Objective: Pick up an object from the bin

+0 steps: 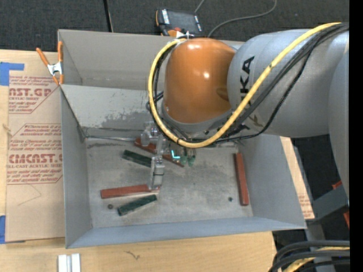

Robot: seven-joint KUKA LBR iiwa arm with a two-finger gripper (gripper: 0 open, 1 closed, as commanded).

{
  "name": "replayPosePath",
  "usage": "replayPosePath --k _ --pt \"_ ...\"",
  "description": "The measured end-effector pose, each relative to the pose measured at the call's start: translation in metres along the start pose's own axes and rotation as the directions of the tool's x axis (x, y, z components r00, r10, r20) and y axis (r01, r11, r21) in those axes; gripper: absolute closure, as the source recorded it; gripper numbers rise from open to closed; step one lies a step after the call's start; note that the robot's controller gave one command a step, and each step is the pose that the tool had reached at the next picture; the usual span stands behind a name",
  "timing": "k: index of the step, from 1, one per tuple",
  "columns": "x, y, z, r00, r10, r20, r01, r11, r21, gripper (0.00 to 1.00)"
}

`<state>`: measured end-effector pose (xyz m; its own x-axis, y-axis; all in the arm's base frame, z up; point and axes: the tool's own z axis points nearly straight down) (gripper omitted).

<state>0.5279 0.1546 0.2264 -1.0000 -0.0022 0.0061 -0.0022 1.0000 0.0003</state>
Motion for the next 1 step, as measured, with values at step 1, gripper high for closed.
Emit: replayPosePath --k 1 --pt "0.0401 0.027 0.157 0.974 -0.226 0.006 0.226 0.974 0.001 0.0"
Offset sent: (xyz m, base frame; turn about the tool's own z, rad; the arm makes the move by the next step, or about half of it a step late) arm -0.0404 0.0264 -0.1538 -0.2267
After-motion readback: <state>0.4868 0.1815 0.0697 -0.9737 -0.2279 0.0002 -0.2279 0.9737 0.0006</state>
